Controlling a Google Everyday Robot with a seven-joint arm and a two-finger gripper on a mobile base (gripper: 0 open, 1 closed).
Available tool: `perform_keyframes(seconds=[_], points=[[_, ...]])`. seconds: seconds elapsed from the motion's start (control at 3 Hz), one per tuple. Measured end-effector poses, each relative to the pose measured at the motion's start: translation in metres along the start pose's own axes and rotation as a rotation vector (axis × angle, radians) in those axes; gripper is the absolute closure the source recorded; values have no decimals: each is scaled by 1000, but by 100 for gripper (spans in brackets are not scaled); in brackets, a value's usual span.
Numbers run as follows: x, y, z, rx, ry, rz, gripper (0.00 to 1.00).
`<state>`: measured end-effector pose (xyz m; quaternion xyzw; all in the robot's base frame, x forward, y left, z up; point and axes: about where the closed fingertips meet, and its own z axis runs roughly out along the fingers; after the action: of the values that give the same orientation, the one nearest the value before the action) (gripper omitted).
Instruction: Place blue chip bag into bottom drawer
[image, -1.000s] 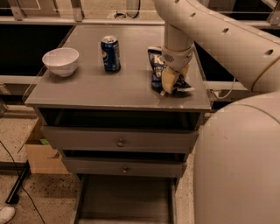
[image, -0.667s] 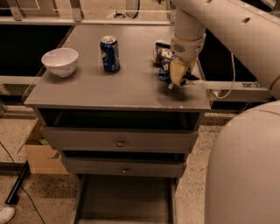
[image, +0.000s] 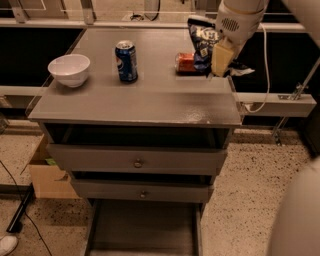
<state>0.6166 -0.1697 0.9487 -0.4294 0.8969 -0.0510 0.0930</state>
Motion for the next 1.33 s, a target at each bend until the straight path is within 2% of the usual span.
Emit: perform_keyframes(seconds=[0.33, 1.0, 1.33], points=[[25, 7, -26, 37, -12, -6, 100], [14, -2, -28, 70, -59, -7, 100], [34, 8, -27, 71, -92, 30, 100]])
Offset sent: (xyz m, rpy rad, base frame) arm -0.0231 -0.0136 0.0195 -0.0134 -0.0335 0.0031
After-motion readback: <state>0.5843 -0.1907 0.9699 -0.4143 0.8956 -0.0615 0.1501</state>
